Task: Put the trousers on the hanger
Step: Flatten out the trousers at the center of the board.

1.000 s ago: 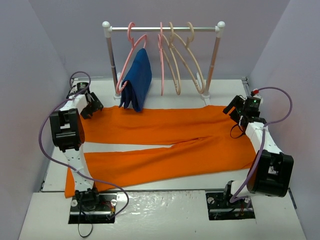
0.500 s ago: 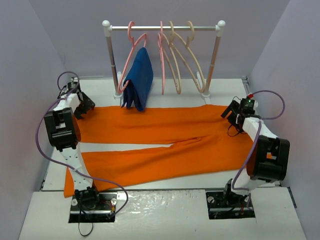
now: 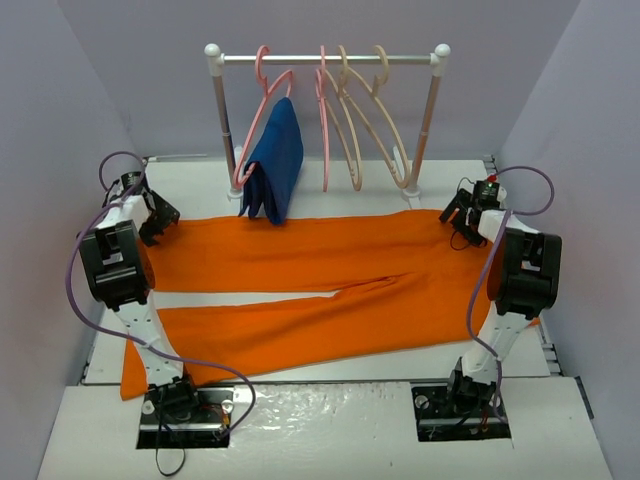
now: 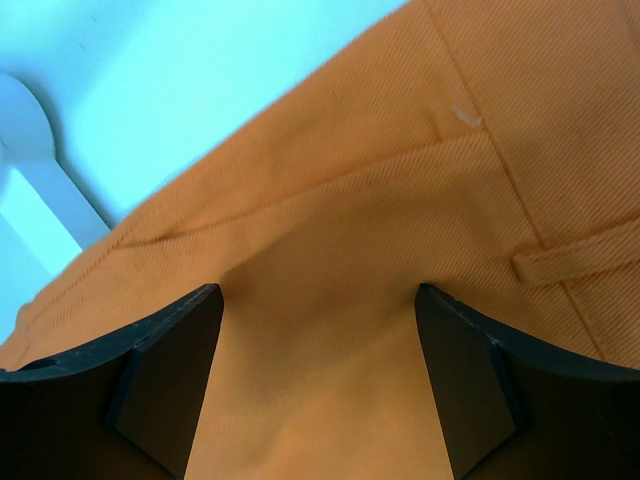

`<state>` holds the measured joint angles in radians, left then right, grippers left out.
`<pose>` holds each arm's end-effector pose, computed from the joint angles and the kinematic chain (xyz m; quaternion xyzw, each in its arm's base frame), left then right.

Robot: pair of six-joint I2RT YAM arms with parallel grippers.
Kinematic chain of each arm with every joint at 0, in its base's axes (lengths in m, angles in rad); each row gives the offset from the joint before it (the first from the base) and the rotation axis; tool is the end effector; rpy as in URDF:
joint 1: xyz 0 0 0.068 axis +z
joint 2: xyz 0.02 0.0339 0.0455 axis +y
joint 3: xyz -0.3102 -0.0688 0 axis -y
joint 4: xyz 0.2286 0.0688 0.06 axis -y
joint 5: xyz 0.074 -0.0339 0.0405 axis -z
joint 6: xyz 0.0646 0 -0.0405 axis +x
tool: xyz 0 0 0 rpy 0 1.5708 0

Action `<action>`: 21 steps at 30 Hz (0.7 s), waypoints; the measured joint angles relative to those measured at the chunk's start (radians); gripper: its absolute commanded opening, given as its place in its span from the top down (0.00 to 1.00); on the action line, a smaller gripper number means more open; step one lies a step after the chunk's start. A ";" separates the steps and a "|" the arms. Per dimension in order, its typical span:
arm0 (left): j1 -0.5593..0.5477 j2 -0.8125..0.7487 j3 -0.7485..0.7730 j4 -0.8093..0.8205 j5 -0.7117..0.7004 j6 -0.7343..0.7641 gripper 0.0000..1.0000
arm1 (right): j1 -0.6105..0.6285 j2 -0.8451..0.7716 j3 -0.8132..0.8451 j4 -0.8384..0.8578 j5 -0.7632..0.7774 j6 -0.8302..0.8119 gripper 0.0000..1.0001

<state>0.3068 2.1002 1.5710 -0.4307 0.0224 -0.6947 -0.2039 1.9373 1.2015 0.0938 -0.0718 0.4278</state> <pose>0.4616 0.1447 0.2041 -0.4549 0.8382 -0.0684 0.2930 0.4433 -0.0869 0.2113 0.2623 0.8543 0.0819 0.4412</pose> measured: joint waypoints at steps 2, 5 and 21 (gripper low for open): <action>0.004 0.000 0.002 0.000 0.011 0.000 0.32 | -0.001 0.041 0.043 0.010 0.000 -0.002 0.25; 0.009 0.001 0.004 -0.001 0.024 0.001 0.32 | -0.006 0.081 0.095 0.023 -0.007 -0.003 0.25; -0.011 -0.180 -0.149 0.033 0.123 0.002 0.28 | -0.014 -0.017 0.096 -0.004 -0.047 -0.018 0.25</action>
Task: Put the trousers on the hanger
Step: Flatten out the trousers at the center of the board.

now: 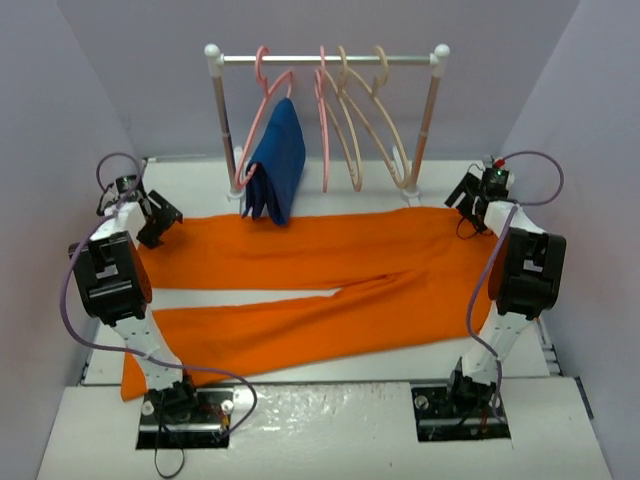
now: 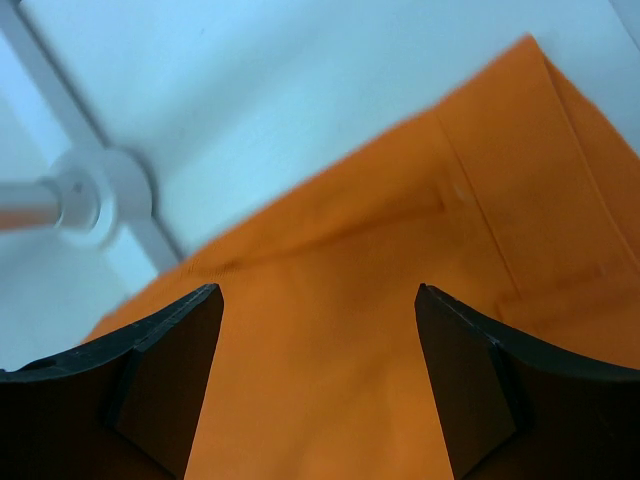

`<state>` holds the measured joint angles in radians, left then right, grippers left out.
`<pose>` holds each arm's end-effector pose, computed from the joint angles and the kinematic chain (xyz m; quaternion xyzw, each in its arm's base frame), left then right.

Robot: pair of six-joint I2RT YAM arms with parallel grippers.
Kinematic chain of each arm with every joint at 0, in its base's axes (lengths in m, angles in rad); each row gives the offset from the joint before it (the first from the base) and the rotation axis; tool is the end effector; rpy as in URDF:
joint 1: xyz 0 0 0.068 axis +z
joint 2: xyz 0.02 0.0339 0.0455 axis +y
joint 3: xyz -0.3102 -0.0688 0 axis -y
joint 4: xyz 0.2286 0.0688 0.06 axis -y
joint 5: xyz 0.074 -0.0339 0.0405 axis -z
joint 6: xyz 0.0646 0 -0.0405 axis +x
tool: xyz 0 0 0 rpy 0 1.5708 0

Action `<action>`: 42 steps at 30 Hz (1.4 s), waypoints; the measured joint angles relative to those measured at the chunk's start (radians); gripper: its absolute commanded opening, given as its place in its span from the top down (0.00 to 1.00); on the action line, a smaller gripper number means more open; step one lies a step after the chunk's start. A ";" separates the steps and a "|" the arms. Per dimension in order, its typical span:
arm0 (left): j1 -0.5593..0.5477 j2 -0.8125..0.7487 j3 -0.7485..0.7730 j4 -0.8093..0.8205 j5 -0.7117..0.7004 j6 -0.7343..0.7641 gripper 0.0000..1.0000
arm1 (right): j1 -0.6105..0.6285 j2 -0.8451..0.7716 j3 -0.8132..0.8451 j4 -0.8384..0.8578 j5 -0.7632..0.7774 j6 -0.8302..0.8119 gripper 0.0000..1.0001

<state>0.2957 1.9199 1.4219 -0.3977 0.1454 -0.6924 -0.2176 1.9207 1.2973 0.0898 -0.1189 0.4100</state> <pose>0.4253 0.1198 0.2408 -0.4251 0.8400 -0.1323 0.3103 0.4566 -0.0931 0.2499 0.2396 0.8337 0.0989 0.4875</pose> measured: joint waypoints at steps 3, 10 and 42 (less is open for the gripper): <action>-0.072 -0.221 -0.091 -0.044 -0.038 0.015 0.25 | 0.017 -0.217 -0.164 -0.025 0.009 0.001 0.24; -0.369 -0.717 -0.355 -0.098 -0.149 0.032 0.23 | 0.155 -0.554 -0.378 -0.097 0.067 0.004 0.22; -0.473 -0.477 -0.685 0.030 -0.316 -0.213 0.56 | 0.018 -0.512 -0.695 0.033 -0.004 0.191 0.18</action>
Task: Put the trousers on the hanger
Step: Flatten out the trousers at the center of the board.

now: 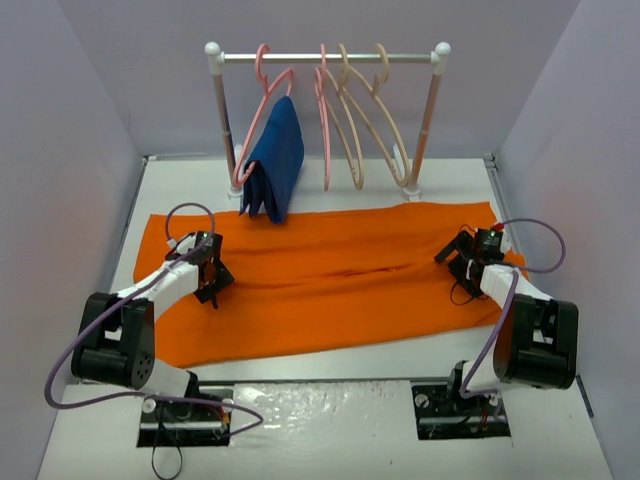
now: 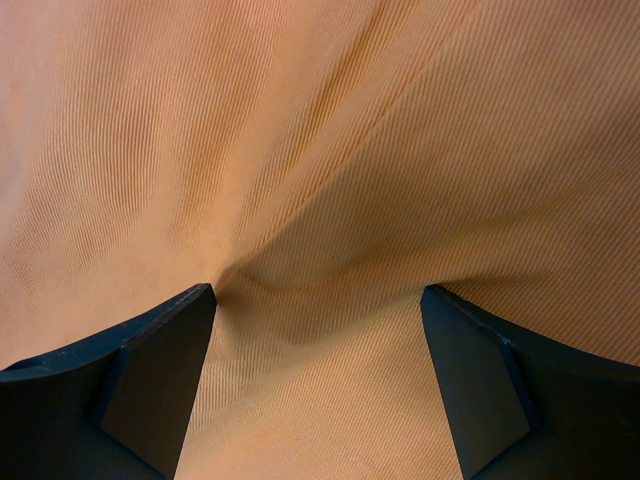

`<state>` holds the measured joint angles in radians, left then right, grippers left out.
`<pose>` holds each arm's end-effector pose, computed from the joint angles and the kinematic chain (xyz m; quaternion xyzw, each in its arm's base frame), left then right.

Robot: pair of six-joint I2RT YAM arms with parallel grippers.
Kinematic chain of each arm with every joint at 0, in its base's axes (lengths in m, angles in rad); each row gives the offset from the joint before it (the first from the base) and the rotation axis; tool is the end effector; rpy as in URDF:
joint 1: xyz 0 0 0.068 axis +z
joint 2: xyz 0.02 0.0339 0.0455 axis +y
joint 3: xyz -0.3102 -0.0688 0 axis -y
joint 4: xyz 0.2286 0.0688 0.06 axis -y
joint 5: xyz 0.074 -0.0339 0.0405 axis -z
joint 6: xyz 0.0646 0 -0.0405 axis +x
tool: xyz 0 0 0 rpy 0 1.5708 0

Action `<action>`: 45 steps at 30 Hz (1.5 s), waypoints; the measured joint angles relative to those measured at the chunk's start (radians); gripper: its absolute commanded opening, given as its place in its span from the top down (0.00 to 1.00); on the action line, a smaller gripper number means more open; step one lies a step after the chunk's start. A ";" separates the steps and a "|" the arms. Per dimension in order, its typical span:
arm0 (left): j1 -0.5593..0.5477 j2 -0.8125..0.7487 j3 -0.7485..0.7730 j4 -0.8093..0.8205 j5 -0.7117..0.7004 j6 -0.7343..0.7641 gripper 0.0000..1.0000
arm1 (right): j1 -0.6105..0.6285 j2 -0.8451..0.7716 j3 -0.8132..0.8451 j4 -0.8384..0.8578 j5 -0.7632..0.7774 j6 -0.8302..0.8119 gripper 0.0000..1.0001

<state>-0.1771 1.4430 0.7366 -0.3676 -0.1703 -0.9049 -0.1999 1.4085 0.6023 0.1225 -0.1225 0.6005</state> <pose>0.2568 -0.0348 0.1974 -0.3633 0.8951 -0.0555 0.2524 0.2745 -0.0476 0.2089 0.3270 0.8405 0.1394 0.4088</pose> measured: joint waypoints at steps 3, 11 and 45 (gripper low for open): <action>0.032 0.033 0.028 0.036 0.023 0.000 0.56 | -0.015 0.033 0.023 0.020 -0.008 0.005 0.18; 0.115 0.054 0.054 0.060 0.093 -0.006 0.49 | -0.025 0.076 0.061 0.034 -0.002 0.000 0.19; -0.183 -0.471 -0.002 -0.231 0.091 0.134 0.29 | 0.059 -0.360 -0.181 -0.273 0.072 0.164 0.08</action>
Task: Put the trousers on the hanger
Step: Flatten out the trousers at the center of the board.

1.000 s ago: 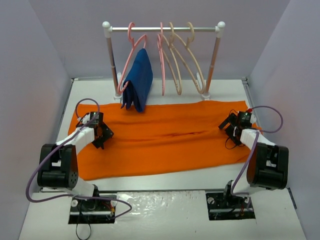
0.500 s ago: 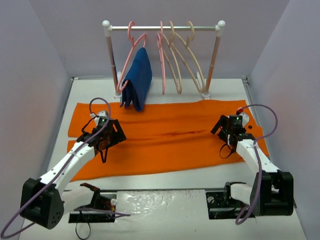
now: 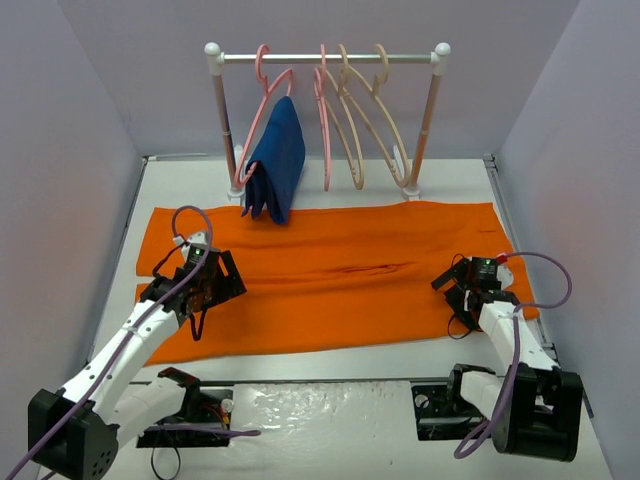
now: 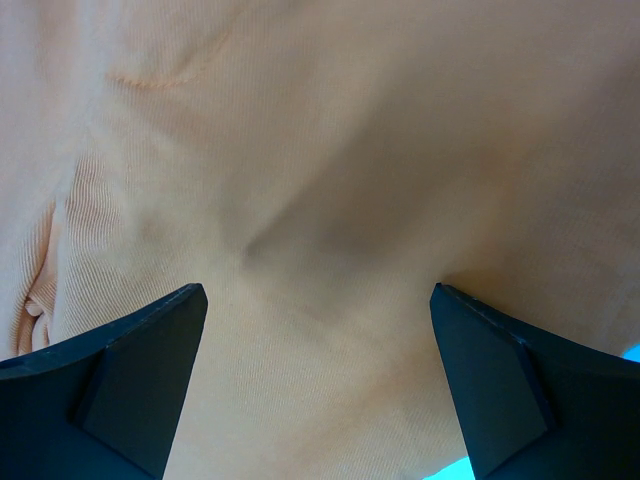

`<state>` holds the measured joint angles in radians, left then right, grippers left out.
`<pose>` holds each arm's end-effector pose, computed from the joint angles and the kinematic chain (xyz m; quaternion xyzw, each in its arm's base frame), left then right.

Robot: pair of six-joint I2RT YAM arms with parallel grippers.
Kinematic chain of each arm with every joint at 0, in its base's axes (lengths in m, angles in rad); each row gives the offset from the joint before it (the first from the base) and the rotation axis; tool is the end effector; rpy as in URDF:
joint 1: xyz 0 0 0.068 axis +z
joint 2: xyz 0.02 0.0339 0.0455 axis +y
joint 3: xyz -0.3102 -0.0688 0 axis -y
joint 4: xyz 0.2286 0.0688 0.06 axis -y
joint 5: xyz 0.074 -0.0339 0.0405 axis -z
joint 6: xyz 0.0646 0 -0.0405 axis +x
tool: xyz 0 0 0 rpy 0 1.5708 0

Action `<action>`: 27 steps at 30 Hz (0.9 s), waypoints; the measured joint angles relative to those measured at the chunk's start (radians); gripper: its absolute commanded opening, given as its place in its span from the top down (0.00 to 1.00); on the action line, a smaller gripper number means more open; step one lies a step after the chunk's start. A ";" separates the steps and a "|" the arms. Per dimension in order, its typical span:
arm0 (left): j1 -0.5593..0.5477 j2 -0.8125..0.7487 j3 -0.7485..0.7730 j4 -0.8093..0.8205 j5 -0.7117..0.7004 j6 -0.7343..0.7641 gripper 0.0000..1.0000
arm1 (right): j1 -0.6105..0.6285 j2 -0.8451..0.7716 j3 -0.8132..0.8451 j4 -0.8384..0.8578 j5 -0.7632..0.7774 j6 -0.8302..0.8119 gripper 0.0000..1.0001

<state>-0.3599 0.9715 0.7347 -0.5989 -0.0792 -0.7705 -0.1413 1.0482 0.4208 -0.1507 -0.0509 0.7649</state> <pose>0.1648 -0.0565 0.2717 -0.2040 0.9100 -0.1611 0.3230 0.1827 -0.0227 0.1994 0.3949 0.8334 0.1407 0.3601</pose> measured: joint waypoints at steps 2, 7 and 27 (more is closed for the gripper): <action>0.000 -0.005 0.023 -0.009 0.000 0.014 0.29 | -0.010 -0.026 -0.003 -0.036 -0.003 0.008 0.08; 0.000 0.000 0.042 -0.033 0.005 0.055 0.29 | -0.010 -0.053 0.052 -0.141 0.042 -0.005 0.10; 0.001 0.067 0.106 -0.078 0.140 0.170 0.25 | -0.309 0.099 0.189 -0.230 0.381 0.043 0.19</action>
<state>-0.3588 1.0386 0.8406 -0.6773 0.0608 -0.6010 -0.4506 1.1468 0.6098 -0.3806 0.3302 0.8078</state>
